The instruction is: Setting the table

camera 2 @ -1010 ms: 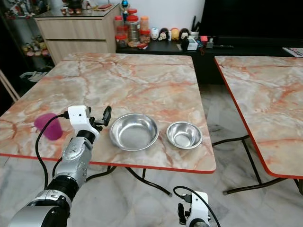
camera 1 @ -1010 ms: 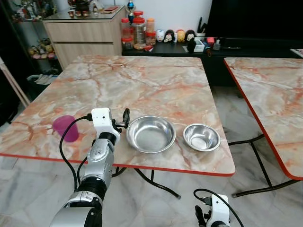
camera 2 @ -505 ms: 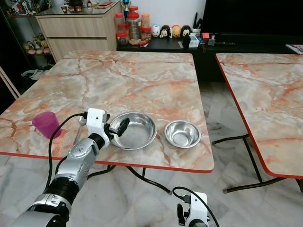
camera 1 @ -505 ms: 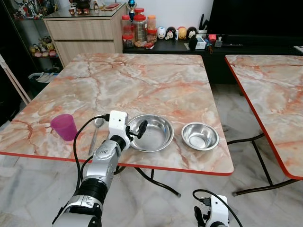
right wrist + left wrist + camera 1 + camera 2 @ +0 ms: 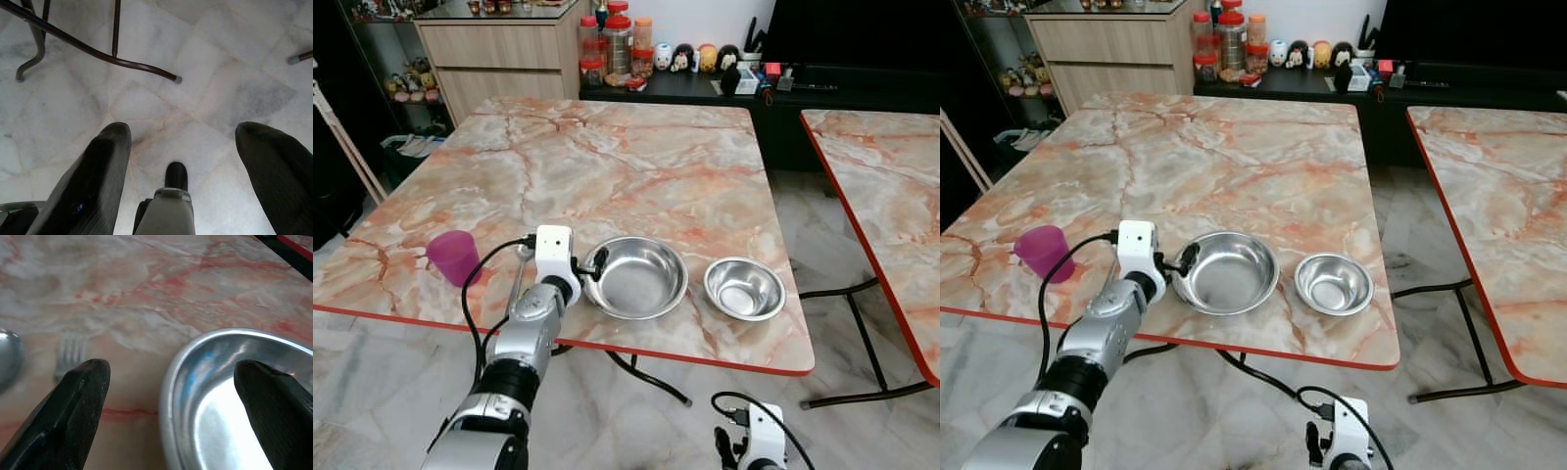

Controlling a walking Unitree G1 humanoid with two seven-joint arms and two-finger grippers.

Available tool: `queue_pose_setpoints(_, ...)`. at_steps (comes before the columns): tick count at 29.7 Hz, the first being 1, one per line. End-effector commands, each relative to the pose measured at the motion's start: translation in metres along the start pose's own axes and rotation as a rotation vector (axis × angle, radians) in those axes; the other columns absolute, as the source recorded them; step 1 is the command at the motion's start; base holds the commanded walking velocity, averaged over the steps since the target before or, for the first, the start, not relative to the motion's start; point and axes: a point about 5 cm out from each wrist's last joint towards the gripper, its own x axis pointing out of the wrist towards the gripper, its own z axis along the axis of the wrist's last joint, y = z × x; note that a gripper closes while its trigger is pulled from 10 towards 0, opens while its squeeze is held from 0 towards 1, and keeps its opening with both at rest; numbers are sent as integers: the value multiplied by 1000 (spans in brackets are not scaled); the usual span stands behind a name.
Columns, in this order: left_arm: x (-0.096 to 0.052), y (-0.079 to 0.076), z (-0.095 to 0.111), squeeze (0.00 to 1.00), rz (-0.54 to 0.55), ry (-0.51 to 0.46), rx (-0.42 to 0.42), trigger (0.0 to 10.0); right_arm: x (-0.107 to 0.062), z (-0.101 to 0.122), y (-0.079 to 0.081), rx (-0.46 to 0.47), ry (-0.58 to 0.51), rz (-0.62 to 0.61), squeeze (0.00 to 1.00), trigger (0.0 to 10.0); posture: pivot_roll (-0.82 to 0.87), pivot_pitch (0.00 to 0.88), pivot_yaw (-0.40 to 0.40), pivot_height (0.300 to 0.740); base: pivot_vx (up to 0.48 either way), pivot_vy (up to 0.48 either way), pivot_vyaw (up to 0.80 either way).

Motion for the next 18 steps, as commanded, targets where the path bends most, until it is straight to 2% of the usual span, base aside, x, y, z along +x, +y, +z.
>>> queue_pose_setpoints(1,3,0,13,0,-17,-10,5,10000,0,1,1,5,4,0,0,10000,-14,0,6,740,0,0,0)
queue_pose_setpoints(7,5,6,17,0,-28,51,62,10000,0,0,0,4,6,1,0,10000,-12,0,5,740,0,0,0)
queue_pose_setpoints(18,7,6,18,0,-33,85,44,10000,1,2,0,0,1,2,0,10000,-17,0,3,740,0,0,0)
